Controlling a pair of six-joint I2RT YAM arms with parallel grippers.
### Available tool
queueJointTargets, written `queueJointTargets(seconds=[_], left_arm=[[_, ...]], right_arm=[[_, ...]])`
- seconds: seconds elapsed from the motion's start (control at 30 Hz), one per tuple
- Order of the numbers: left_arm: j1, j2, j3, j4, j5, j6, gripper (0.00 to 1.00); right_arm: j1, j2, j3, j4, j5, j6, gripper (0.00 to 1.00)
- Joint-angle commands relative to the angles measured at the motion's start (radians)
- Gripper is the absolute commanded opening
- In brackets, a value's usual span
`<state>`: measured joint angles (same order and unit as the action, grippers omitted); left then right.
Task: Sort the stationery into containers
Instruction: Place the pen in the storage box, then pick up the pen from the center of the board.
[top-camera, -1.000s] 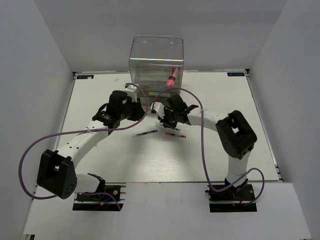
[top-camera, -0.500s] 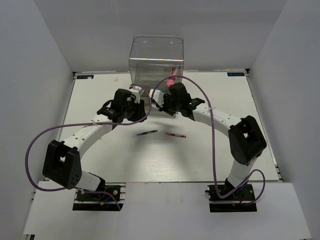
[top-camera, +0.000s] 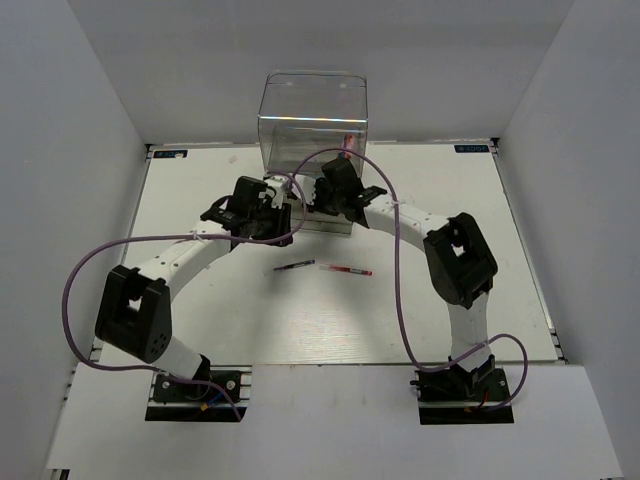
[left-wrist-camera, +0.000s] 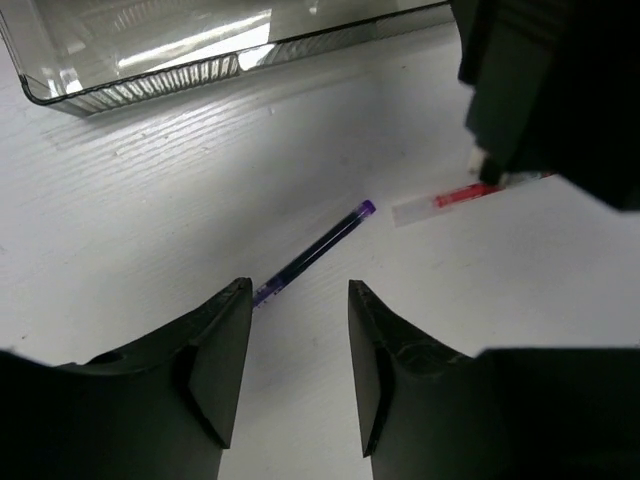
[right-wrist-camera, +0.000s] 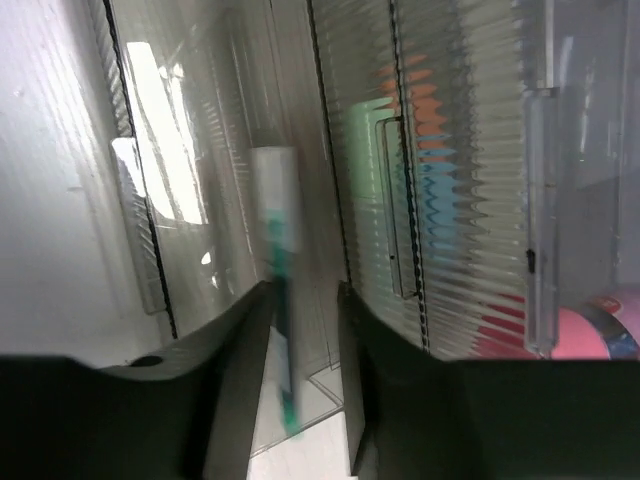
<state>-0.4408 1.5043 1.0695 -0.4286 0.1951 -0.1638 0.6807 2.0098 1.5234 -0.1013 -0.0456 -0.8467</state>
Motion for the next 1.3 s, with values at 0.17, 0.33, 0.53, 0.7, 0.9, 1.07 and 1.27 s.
queueJointTargets(seconds=[0.17,0.33,0.53,0.7,0.9,1.07,1.27], left_arm=[[0.001,0.057,0.053,-0.059,0.024,0.05,0.55],[-0.009,0.057,0.053,-0.059,0.024,0.06,0.55],[-0.018,0.111,0.063,-0.068,0.052,0.069,0.55],[-0.018,0.152,0.072,-0.068,0.061,0.089,0.57],[-0.027,0.201,0.081,-0.068,0.026,0.098,0.59],[-0.027,0.223,0.092,-0.059,0.027,0.098,0.59],[-0.058,0.27,0.112,-0.068,-0.009,0.098,0.59]], right_arm=[[-0.004,-0.017,-0.014,0.034,0.007,0.005,0.44],[-0.004,-0.129,-0.123,0.043,-0.025,0.055,0.36],[-0.006,-0.336,-0.331,0.017,-0.114,0.075,0.16],[-0.009,-0.445,-0.489,0.009,-0.134,0.098,0.15],[-0.012,-0.58,-0.603,-0.029,-0.203,0.136,0.18],[-0.009,-0.704,-0.661,-0.041,-0.243,0.167,0.2],[-0.009,-0.799,-0.715,-0.028,-0.273,0.208,0.24]])
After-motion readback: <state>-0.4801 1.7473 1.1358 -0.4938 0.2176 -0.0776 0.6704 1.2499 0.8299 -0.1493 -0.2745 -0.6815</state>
